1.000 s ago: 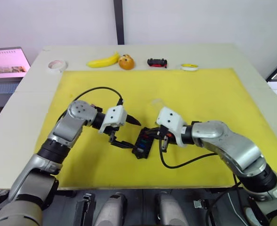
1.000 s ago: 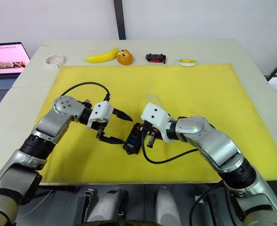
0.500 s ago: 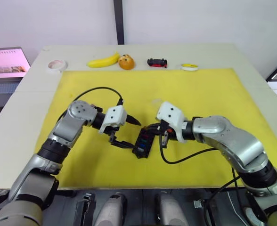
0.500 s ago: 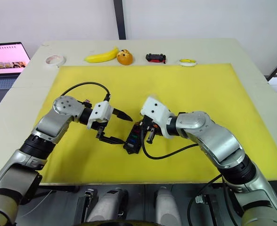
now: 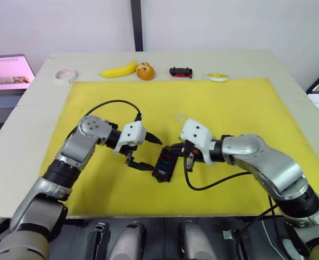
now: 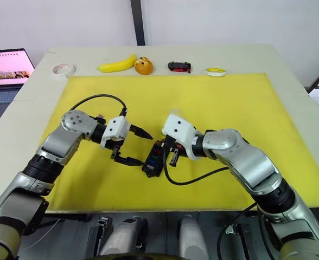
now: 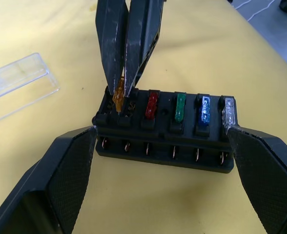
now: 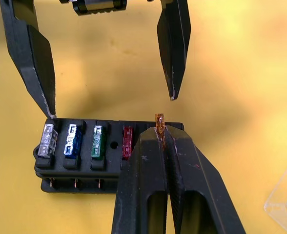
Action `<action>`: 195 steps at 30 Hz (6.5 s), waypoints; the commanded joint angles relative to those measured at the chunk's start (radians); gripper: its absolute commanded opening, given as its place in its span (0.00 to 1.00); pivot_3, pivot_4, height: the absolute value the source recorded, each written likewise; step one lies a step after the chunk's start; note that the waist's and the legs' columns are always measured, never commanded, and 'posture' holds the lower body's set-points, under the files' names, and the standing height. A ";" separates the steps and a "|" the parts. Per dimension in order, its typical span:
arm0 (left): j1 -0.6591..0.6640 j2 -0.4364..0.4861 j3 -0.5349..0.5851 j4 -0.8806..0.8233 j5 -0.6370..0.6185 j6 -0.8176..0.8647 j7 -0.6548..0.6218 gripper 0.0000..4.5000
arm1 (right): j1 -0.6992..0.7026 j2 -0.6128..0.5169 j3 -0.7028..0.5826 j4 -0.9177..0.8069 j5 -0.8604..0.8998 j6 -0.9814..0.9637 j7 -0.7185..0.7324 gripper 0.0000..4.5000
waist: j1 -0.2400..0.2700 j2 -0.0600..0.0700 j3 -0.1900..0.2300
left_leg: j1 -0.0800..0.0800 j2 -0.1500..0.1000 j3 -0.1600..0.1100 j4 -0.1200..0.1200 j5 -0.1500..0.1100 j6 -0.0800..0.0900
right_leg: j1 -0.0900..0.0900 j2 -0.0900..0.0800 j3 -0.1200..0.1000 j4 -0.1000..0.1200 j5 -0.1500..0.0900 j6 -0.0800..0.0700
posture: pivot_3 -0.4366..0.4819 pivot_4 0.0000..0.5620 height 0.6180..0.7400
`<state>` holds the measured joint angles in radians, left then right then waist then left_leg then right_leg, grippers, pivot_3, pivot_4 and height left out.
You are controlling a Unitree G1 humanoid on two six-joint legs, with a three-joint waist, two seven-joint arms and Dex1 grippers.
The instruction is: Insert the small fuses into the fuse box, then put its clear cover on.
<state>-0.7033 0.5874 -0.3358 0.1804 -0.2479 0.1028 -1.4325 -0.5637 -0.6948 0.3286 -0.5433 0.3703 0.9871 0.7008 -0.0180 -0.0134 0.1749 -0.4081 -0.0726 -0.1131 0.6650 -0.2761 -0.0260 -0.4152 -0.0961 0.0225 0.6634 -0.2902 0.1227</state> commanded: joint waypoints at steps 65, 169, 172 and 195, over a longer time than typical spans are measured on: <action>-0.015 -0.007 0.038 -0.029 0.001 0.000 0.006 0.99 | 0.001 0.017 -0.002 -0.001 -0.016 -0.005 -0.003 0.00 | 0.000 0.000 0.000 | 0.000 0.000 0.000 0.000 0.000 0.000 | 0.000 0.000 0.000 0.001 0.000 0.000 | 0.48 0.27 1.00; 0.017 -0.019 0.038 -0.048 0.010 -0.025 0.039 0.99 | -0.169 0.006 0.067 0.050 -0.027 0.213 0.063 0.00 | 0.000 0.000 -0.001 | 0.000 0.000 0.000 0.001 0.000 0.000 | -0.001 0.000 0.000 0.001 0.000 0.000 | 0.48 0.27 1.00; 0.020 -0.020 0.039 -0.049 0.012 -0.026 0.042 0.99 | -0.166 0.007 0.067 0.040 -0.022 0.223 0.056 0.00 | 0.000 0.000 -0.001 | 0.000 0.000 0.000 0.001 0.000 0.000 | -0.001 0.000 0.000 0.001 0.000 0.000 | 0.48 0.27 1.00; 0.021 0.003 0.061 -0.049 -0.013 -0.012 0.019 1.00 | -0.045 0.020 -0.166 -0.011 0.103 0.033 0.100 0.53 | 0.001 0.000 -0.001 | 0.000 0.000 0.001 0.000 0.000 0.000 | -0.001 0.000 0.001 0.001 0.000 0.000 | 0.48 0.27 1.00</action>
<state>-0.6762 0.5798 -0.3159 0.1555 -0.2327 0.0853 -1.4037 -0.6253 -0.6919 0.2120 -0.5299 0.4488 1.0762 0.7972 -0.0174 -0.0135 0.1740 -0.4082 -0.0727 -0.1126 0.6654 -0.2763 -0.0256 -0.4160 -0.0964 0.0230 0.6648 -0.2902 0.1227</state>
